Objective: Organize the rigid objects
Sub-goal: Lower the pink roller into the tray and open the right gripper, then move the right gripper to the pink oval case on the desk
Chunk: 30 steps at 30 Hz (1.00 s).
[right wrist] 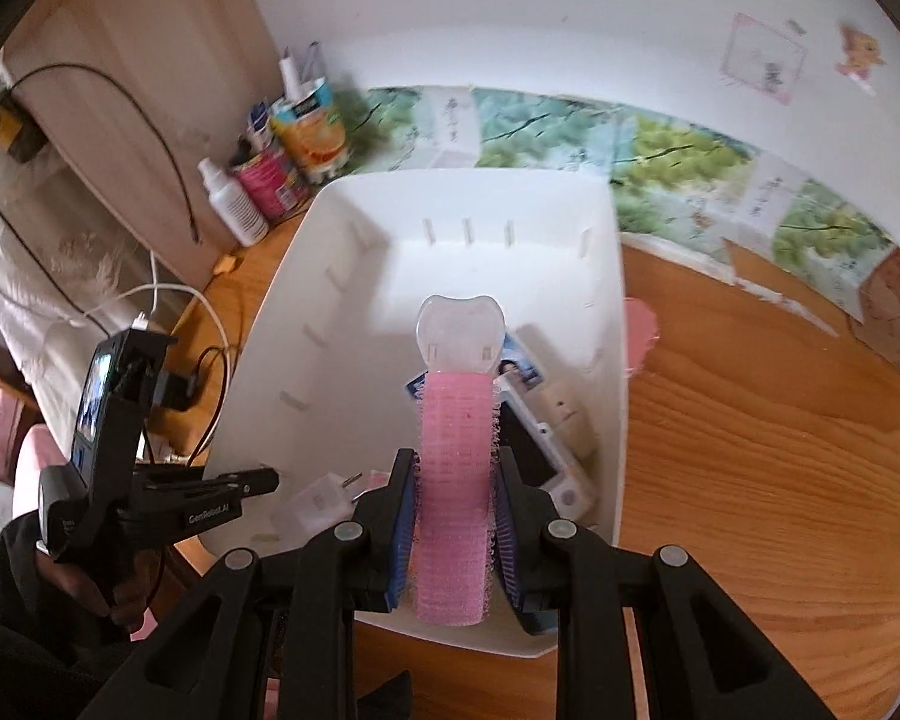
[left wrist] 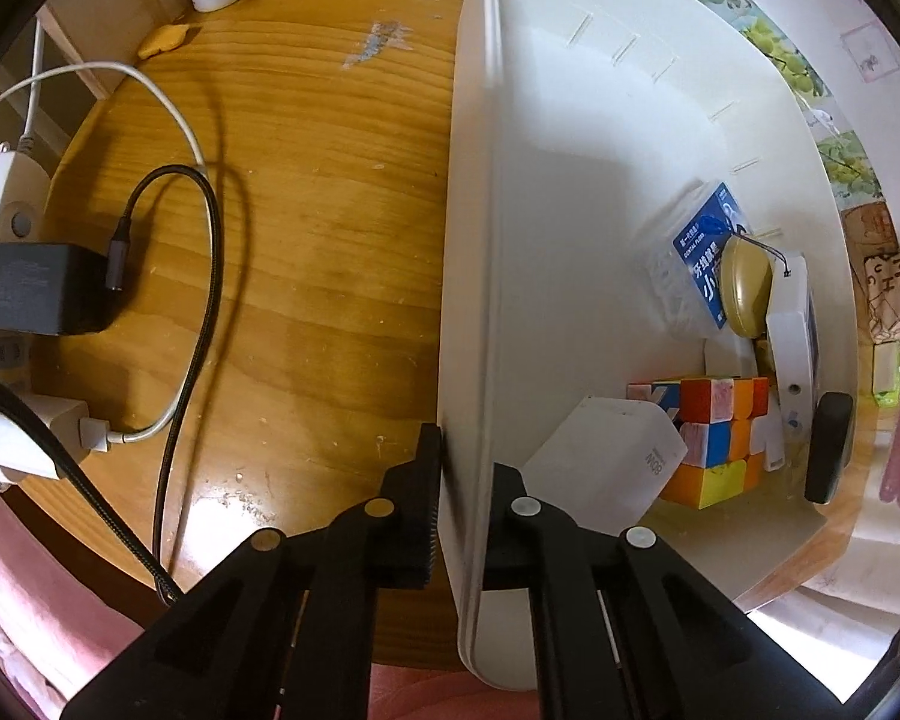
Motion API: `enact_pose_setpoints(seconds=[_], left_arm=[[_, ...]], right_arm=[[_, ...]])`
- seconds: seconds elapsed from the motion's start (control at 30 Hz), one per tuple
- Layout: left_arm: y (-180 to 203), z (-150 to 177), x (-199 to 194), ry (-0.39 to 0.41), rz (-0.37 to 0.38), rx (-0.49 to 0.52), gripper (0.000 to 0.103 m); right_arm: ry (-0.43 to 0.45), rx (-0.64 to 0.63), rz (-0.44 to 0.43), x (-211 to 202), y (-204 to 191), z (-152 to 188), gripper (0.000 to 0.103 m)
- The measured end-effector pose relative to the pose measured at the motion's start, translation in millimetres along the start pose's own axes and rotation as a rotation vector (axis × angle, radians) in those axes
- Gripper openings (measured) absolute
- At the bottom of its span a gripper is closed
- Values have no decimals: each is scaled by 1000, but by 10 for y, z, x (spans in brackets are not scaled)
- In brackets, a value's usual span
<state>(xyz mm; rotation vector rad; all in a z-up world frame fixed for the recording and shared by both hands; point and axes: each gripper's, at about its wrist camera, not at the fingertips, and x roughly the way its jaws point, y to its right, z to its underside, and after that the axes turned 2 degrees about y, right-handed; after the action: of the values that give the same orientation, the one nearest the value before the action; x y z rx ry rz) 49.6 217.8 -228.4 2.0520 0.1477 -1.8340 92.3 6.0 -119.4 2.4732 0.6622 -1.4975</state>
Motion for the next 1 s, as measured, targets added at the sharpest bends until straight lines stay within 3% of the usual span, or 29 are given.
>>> enact_pose_setpoints(seconds=[0.13,0.27,0.37,0.47,0.53,0.77,1.0], left_arm=[[-22,3,3,-3,0,-38,7],[-10,92,-62,5,-10,-97,7],[-38,91,-122,20,-24,-146,7],[-68,119,-196,47,-40,-201,7],[-63,141,-237,62,-60,-235,7],[-55,227,-301,85,-106,-363,12],[79,234,-288,82,-189,-394,16]], right_arm=[[3,-15,-29,23,25,-9,28],[28,-20,-53,-15,161,-21,41],[51,-24,-65,-58,332,-26,43],[75,-22,-66,-95,531,-23,55],[99,-42,-58,-116,645,-14,58],[222,-265,-71,-104,1003,89,67],[289,-458,-161,167,1336,110,76]])
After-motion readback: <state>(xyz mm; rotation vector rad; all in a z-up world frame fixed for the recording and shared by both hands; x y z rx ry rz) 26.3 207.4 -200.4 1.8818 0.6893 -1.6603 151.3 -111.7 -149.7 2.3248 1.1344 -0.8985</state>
